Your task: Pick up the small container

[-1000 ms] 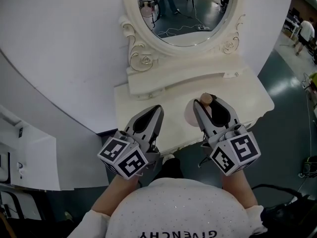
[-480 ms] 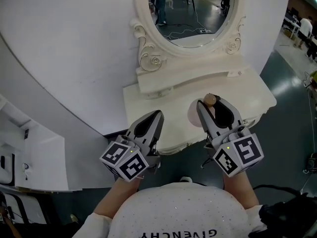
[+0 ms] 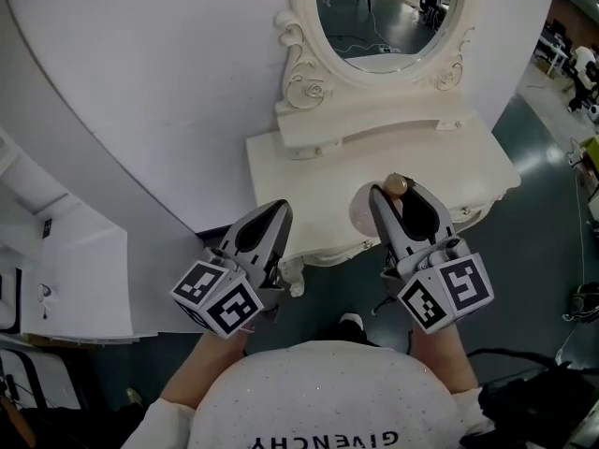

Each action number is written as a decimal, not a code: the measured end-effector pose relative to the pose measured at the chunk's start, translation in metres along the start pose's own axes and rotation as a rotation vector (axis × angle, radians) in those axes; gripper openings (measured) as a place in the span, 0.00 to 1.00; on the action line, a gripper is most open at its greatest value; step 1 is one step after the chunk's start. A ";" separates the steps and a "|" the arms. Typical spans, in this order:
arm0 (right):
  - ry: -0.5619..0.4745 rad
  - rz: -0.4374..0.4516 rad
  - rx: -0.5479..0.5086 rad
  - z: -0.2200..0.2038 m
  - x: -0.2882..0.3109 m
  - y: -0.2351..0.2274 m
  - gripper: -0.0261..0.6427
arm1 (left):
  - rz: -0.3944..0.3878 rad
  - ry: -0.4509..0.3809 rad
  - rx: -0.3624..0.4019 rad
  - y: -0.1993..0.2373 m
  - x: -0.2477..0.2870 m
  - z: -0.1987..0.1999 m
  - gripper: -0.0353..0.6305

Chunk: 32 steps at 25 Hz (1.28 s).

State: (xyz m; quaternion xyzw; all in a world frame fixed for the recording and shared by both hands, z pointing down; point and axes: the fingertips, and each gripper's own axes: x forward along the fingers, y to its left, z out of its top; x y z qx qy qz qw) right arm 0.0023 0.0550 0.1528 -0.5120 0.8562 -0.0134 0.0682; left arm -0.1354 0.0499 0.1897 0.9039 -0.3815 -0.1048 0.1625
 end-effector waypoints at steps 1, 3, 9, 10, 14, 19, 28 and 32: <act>0.006 -0.002 -0.003 -0.001 -0.002 0.005 0.25 | -0.003 0.002 -0.005 -0.001 -0.006 -0.001 0.05; 0.008 -0.008 -0.010 -0.002 -0.005 0.014 0.25 | -0.004 0.002 -0.012 -0.001 -0.015 -0.004 0.05; 0.025 -0.009 -0.025 -0.006 -0.022 0.030 0.25 | 0.000 0.000 -0.052 -0.004 -0.033 -0.016 0.05; 0.030 -0.012 -0.029 -0.007 -0.025 0.031 0.25 | -0.002 -0.001 -0.056 -0.005 -0.034 -0.017 0.05; 0.042 -0.023 -0.036 -0.012 -0.034 0.034 0.25 | -0.023 0.001 -0.059 -0.010 -0.039 -0.026 0.05; 0.066 -0.028 -0.037 -0.020 -0.045 0.037 0.25 | -0.028 0.021 -0.079 -0.018 -0.043 -0.037 0.05; 0.071 -0.031 -0.043 -0.018 -0.049 0.038 0.25 | -0.039 0.021 -0.076 -0.023 -0.043 -0.035 0.05; 0.071 -0.031 -0.047 -0.018 -0.050 0.038 0.25 | -0.043 0.016 -0.077 -0.023 -0.044 -0.037 0.05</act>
